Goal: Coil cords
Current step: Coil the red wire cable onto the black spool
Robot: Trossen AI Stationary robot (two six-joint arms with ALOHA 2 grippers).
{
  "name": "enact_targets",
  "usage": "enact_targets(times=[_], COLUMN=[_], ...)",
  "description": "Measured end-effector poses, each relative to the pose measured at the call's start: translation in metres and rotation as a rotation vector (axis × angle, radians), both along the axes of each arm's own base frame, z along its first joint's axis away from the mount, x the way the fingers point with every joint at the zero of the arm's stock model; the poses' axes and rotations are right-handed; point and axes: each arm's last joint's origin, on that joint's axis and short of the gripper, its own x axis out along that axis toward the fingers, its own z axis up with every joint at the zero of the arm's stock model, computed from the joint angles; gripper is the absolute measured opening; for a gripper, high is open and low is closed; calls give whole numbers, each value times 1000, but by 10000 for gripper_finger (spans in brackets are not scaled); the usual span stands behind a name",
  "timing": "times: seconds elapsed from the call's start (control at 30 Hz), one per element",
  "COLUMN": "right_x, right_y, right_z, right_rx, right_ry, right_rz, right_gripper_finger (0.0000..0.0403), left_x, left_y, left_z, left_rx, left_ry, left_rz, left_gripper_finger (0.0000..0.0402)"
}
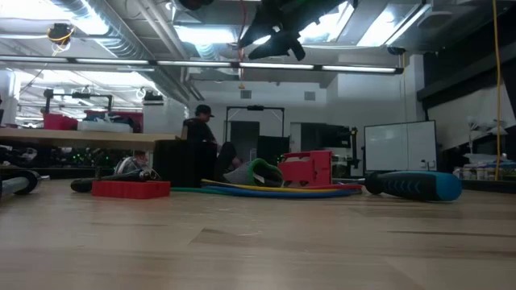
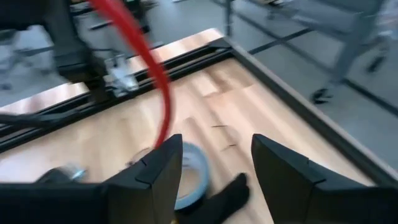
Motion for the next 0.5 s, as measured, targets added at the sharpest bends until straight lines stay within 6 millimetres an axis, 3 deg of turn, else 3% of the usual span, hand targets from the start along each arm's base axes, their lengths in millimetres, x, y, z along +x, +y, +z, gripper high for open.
enact_targets(times=[0.27,0.5], right_x=[1,-4], right_y=[4,-1], right_z=[0,-6], right_rx=[53,-7], right_ry=[-14,72], right_rz=[113,-35], right_gripper_finger=[197,197], left_x=[0,0], left_y=[0,0], left_z=[0,0], left_rx=[1,1], left_ry=[1,2], left_rz=[0,0], left_gripper_finger=[0,0])
